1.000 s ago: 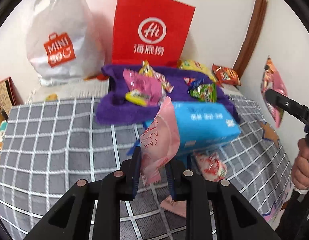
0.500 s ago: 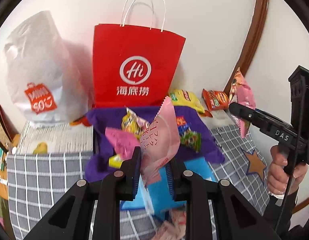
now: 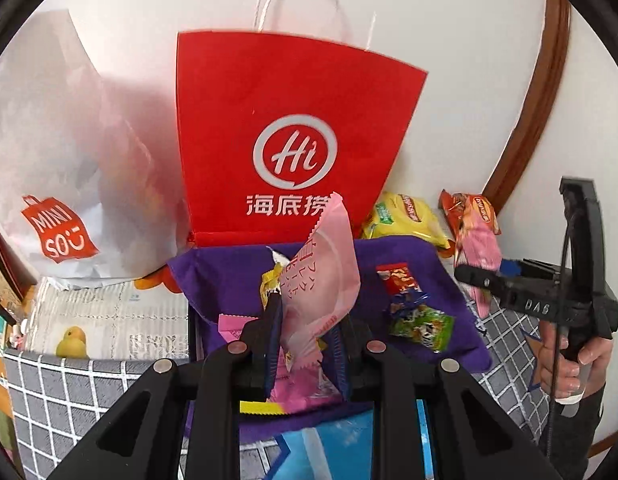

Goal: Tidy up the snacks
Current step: 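Open the right tool over the towel while left tool releases the pink wrapper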

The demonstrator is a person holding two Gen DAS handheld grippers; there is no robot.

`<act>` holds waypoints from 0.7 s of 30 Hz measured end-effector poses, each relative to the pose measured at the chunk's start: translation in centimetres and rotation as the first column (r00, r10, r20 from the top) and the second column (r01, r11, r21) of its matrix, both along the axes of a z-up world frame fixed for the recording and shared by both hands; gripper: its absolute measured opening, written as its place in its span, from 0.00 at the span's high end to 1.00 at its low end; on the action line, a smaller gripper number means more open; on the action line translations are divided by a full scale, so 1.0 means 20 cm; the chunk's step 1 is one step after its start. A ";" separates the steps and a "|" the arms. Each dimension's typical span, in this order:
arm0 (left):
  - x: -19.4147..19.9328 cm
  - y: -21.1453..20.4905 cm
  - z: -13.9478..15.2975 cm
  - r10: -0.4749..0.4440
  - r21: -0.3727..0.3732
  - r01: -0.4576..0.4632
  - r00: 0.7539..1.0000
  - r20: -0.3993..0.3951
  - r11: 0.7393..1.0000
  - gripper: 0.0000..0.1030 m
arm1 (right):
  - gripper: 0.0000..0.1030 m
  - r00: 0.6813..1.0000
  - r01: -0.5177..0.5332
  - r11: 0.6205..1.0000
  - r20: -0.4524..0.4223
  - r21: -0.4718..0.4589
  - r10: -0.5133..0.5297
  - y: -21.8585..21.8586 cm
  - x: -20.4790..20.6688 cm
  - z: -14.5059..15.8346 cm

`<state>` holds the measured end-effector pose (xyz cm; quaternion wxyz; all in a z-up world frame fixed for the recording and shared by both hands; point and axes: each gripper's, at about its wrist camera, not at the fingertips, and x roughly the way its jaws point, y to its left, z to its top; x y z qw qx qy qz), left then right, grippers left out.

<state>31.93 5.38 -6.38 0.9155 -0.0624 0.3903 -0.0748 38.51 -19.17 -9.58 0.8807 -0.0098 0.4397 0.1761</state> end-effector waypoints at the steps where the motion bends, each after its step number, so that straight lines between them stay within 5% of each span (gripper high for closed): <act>1: 0.02 0.01 -0.02 -0.002 0.000 0.002 1.000 -0.016 1.000 0.79 | 0.48 1.000 -0.005 0.999 -0.018 -0.036 0.004 0.00 0.01 -0.04; 8: 0.07 0.07 -0.13 -0.016 -0.045 0.013 0.997 -0.074 0.999 0.79 | 0.48 0.992 -0.023 0.997 -0.123 -0.074 0.013 -0.02 0.08 -0.21; 16: 0.10 0.04 -0.19 -0.053 -0.126 0.040 0.993 -0.107 0.991 0.79 | 0.44 0.989 -0.023 0.998 -0.145 -0.066 0.014 0.01 0.11 -0.28; 21: 0.11 -0.03 -0.25 -0.095 -0.208 0.070 0.989 -0.115 0.976 0.79 | 0.40 0.987 -0.117 0.988 -0.125 -0.101 0.104 0.10 0.06 -0.28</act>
